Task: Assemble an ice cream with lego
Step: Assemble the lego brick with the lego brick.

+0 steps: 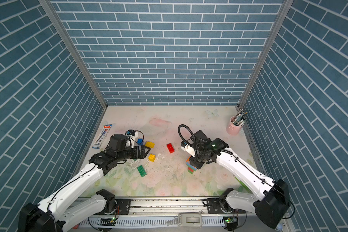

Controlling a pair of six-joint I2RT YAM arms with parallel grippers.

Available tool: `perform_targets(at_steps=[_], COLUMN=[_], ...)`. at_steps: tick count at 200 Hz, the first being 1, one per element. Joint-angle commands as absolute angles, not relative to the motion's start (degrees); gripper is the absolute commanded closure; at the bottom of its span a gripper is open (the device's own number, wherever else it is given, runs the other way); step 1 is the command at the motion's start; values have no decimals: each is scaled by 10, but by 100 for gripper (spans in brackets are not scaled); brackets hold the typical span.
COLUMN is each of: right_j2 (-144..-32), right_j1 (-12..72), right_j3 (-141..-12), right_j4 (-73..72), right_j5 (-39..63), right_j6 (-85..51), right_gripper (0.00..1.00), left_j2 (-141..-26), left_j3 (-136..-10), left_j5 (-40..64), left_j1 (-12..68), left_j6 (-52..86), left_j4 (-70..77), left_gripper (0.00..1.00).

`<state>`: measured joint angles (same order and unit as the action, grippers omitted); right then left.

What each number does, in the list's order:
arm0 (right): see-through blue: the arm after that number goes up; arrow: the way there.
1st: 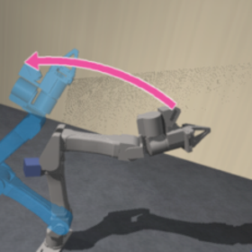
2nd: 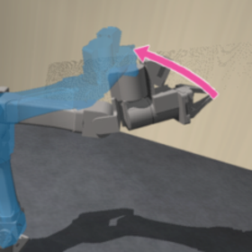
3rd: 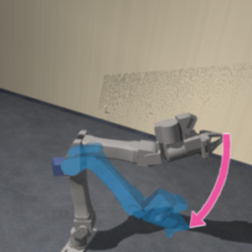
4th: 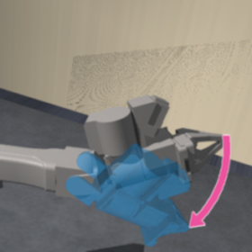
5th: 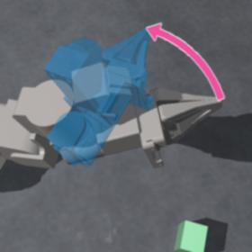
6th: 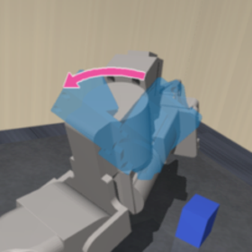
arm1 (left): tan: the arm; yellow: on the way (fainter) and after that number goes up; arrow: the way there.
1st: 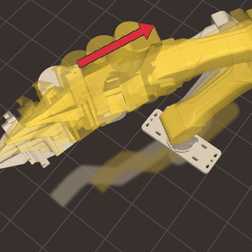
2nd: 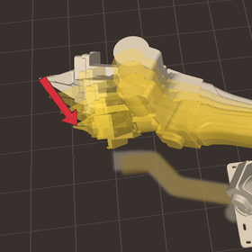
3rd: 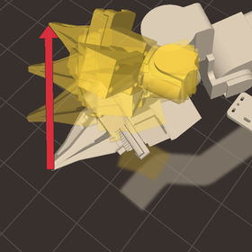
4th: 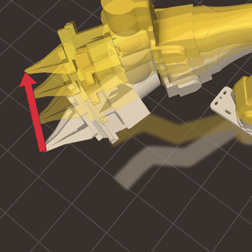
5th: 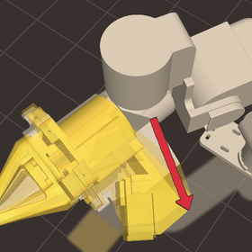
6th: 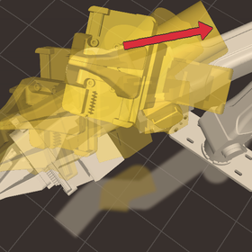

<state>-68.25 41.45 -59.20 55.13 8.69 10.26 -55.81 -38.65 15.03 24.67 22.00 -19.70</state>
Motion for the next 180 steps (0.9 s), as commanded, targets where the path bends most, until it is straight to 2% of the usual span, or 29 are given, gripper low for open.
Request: perform_targets(at_steps=[1,180], right_j2=[-687,-681], right_j1=[412,412], right_j3=[-598,-614], right_j4=[572,578], right_j5=[96,87], right_j6=[86,75], right_gripper=[100,100], left_j2=[-551,-552], left_j3=[-398,-397], left_j5=[147,146], left_j1=[250,250], left_j6=[212,211], left_j4=[-208,-208], left_gripper=[0,0])
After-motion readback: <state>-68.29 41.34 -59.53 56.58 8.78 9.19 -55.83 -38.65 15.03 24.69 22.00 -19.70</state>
